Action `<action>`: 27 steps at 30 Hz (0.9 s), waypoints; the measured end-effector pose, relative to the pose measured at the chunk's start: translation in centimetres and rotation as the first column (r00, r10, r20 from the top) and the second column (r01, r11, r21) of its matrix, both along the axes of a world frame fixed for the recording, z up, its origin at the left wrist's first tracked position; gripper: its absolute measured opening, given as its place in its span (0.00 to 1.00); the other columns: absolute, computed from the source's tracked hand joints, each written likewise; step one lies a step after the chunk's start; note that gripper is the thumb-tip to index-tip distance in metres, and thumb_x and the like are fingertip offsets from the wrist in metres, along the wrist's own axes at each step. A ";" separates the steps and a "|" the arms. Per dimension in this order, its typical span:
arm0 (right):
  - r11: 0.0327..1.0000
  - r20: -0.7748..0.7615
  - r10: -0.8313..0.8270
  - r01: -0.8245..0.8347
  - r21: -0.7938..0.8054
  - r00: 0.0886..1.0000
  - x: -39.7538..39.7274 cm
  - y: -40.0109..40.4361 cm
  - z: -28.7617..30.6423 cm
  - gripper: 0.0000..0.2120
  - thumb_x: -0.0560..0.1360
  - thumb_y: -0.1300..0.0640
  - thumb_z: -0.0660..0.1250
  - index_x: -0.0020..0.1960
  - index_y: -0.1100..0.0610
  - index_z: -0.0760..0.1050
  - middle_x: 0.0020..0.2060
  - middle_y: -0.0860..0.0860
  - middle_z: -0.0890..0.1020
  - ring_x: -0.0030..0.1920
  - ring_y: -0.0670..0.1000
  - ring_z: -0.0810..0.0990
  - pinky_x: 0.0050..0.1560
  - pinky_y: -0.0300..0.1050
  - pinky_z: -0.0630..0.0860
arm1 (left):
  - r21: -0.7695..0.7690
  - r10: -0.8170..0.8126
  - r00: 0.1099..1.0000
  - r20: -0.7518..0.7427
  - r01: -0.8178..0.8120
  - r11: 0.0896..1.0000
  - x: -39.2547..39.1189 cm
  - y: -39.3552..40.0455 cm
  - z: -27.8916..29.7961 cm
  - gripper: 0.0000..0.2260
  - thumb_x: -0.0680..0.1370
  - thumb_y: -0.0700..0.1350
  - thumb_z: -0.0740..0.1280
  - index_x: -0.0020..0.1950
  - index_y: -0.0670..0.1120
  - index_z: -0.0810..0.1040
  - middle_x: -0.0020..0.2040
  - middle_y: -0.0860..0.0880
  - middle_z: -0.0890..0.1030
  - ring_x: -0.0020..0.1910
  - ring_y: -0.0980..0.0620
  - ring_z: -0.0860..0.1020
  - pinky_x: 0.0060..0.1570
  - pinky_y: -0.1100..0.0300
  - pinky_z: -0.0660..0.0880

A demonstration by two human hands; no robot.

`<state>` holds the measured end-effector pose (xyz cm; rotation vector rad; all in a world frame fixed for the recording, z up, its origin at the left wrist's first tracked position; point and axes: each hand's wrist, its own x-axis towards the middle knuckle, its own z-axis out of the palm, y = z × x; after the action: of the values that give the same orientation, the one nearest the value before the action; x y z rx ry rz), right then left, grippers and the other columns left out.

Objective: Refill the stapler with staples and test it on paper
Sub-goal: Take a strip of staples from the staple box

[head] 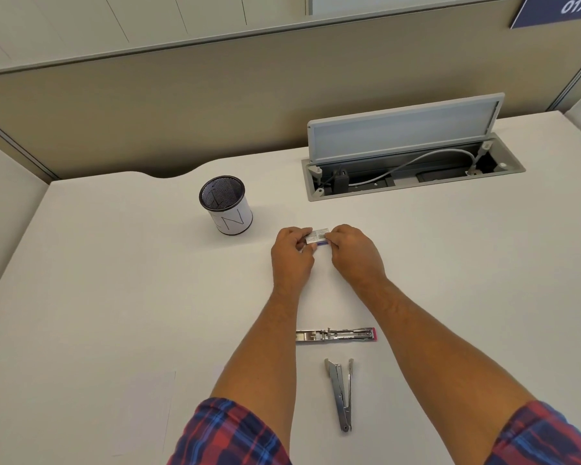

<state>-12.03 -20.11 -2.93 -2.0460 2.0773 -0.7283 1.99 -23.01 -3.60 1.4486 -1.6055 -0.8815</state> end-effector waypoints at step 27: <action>0.994 0.102 -0.064 0.054 0.098 0.993 -4.1 2.8 1.2 0.11 0.82 0.58 0.64 0.55 0.60 0.84 0.51 0.56 0.80 0.50 0.55 0.78 0.46 0.49 0.77 | -0.102 -0.146 0.886 0.440 0.210 0.972 -6.3 4.1 1.9 0.11 0.75 0.34 0.65 0.54 0.41 0.84 0.50 0.44 0.79 0.52 0.43 0.76 0.46 0.51 0.77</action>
<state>-16.10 -17.27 -1.75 -1.8630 2.0798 -0.7150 -4.26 -18.87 -1.67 1.4753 -2.1139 -0.5451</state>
